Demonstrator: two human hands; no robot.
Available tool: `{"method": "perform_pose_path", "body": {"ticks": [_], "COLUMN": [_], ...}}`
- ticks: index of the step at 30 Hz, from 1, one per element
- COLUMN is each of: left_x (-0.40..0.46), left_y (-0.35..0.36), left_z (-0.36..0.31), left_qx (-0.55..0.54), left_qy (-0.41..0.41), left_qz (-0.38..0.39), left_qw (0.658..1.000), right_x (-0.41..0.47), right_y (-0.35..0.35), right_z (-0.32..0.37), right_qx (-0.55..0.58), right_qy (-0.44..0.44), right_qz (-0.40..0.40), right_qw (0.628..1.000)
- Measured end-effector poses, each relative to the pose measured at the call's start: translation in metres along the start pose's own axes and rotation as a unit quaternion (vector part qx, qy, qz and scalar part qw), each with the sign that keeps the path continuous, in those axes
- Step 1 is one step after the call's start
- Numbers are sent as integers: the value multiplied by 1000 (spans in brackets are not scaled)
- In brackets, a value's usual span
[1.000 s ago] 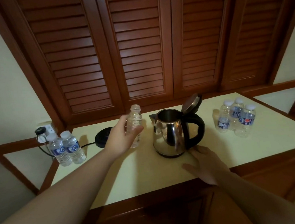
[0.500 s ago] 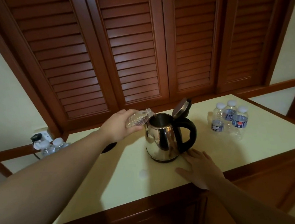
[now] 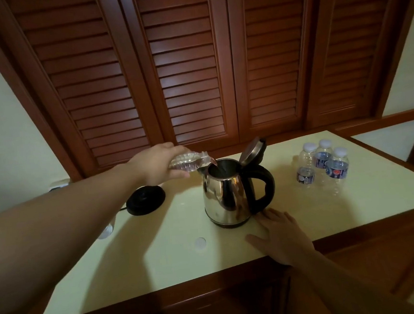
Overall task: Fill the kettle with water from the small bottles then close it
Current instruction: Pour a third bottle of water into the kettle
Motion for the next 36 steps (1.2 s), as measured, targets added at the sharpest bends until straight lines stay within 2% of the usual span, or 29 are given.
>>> {"method": "perform_pose_path", "body": {"ticks": [10,28,36], "left_x": [8,7,7], "left_y": [-19,-34,-39], "left_z": [-4,-15,-28], "left_qx": [71,100,152], "left_qy": [16,27,44], "left_qz": [13,38,35], "left_qw": [997,994,987], "right_x": [-3,-5,-6], "right_y": [-4,-4,-5], "right_z": [1,1,1], "right_qx": [5,10,4], "right_qy": [7,8,12], "right_qz": [1,-1,3], "right_qw": [1000,1000,1000]}}
Point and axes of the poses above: each hand's wrist, its own x-axis towards the middle knuckle, its own y-axis out of the palm, z = x × y, the point moved 7 cm from there along x, towards the middle knuckle, and after that the axes turned 13 degrees about -x, right-handed, at the moved point
